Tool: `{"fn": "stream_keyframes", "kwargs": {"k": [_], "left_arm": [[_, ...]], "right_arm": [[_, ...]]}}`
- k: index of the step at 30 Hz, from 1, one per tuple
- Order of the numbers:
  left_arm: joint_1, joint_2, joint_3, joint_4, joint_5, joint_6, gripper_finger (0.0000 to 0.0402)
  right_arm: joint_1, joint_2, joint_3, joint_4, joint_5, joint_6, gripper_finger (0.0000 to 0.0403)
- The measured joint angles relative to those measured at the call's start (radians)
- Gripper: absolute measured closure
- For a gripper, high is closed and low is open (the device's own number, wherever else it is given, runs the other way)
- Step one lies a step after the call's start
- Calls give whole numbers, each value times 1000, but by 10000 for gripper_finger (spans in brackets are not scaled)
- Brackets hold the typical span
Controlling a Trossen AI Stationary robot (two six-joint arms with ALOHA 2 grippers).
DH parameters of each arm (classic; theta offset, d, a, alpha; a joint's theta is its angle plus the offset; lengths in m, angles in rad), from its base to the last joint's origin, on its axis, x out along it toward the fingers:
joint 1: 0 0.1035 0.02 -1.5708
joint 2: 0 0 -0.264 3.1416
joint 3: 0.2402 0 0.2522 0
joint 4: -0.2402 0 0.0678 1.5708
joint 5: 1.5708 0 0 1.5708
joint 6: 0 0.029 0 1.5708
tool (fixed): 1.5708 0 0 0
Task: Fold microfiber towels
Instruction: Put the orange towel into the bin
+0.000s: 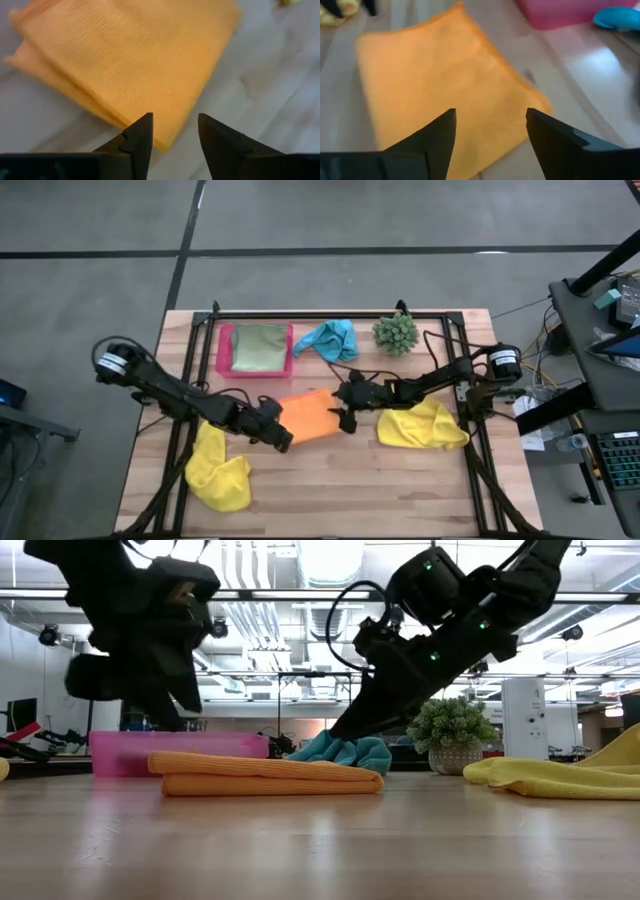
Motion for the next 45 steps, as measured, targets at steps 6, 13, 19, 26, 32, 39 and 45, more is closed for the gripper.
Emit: {"fn": "stream_keyframes", "kwargs": {"k": [6, 13, 19, 26, 32, 39, 45], "left_arm": [[1, -76, -39, -2, -12, -109, 260], [2, -95, -109, 34, 6, -233, 260], [11, -92, -170, 89, -4, -284, 260], [16, -91, -234, 140, -74, -327, 260], [19, -83, -273, 265, -119, -307, 260], [42, -16, -305, 359, -130, -310, 260], [57, 81, -301, 499, -135, -302, 260]], "right_arm": [[-20, -3, 0, -24, -3, 52, 155], [-22, -33, 75, -360, -10, 217, 143], [-22, -45, 114, -449, -85, 251, 135], [-25, -42, 114, -442, -113, 298, 135], [-24, -17, 86, -368, -118, 379, 126], [-26, 34, 77, -252, -117, 422, 131], [-29, 72, 77, -168, -136, 435, 132]]}}
